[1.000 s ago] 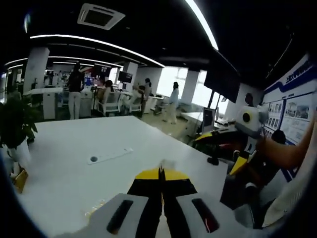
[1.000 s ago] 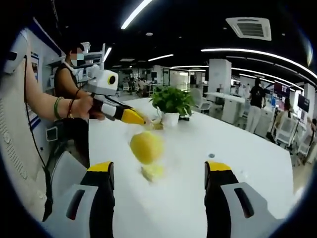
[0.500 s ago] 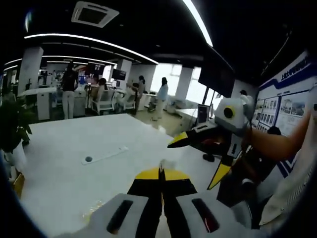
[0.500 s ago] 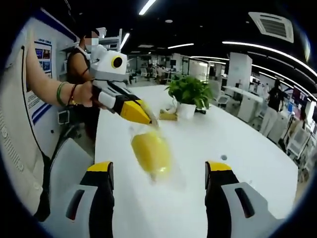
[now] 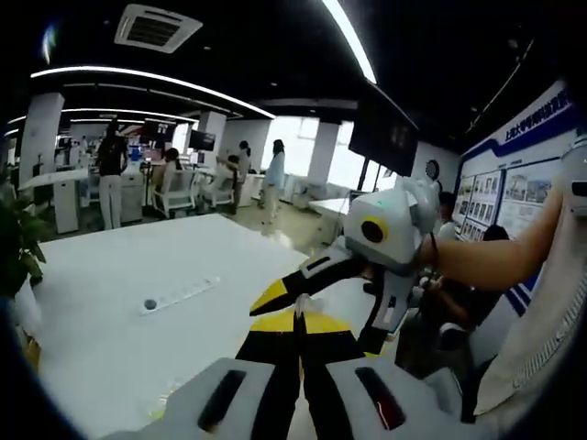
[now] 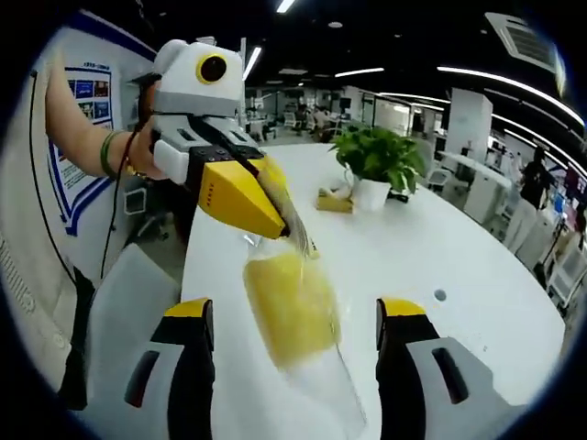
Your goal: Compare the silicone blocks by pressing each to a similar depth, holding the contact briefly, and releasing to observe deformation and rebound differences across the visible hardness samples.
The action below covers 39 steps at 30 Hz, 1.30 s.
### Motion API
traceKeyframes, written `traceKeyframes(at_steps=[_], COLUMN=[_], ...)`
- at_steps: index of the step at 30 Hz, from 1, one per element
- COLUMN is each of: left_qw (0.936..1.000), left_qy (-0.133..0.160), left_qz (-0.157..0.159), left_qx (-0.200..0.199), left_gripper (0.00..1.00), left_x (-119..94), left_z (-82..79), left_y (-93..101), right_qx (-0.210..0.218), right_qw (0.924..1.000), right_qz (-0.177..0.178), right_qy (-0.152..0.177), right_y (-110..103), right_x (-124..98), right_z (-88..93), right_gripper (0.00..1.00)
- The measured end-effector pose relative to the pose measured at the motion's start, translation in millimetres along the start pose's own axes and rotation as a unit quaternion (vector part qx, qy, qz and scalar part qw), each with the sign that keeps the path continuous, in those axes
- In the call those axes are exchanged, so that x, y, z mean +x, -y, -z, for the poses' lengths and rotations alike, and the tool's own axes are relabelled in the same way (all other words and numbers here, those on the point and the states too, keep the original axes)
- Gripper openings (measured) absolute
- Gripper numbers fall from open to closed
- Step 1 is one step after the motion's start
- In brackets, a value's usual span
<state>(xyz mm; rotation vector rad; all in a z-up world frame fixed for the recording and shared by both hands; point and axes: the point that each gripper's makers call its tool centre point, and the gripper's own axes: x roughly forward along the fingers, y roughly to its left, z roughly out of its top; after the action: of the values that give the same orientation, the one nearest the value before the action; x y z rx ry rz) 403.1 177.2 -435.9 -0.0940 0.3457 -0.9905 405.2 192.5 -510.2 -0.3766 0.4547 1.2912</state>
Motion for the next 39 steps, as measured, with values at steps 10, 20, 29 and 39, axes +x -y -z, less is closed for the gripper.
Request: traceKeyframes(at_steps=[10, 20, 29, 39], left_qw=[0.9993, 0.9985, 0.9977, 0.9964], left_qy=[0.008, 0.013, 0.019, 0.016], left_qz=[0.033, 0.046, 0.052, 0.063], left_qx=[0.014, 0.026, 0.04, 0.055], left_gripper=[0.0, 0.0, 0.0, 0.0], left_x=[0.3, -4.9, -7.2, -9.4], left_z=[-6.4, -9.6, -12.0, -10.1], left_y=[7.4, 11.6, 28.1, 37.7], right_qx=[-0.008, -0.029, -0.024, -0.046], right_qw=[0.9997, 0.9987, 0.9988, 0.9981], right_qz=[-0.02, -0.042, -0.043, -0.042], right_qy=[-0.008, 0.006, -0.002, -0.004], right_y=[-2.6, -13.8, -22.9, -31.2], right_x=[10.7, 10.2, 5.4, 0.3], right_z=[3.7, -0.3, -3.9, -2.0], right_gripper=[0.49, 0.3, 0.2, 0.14])
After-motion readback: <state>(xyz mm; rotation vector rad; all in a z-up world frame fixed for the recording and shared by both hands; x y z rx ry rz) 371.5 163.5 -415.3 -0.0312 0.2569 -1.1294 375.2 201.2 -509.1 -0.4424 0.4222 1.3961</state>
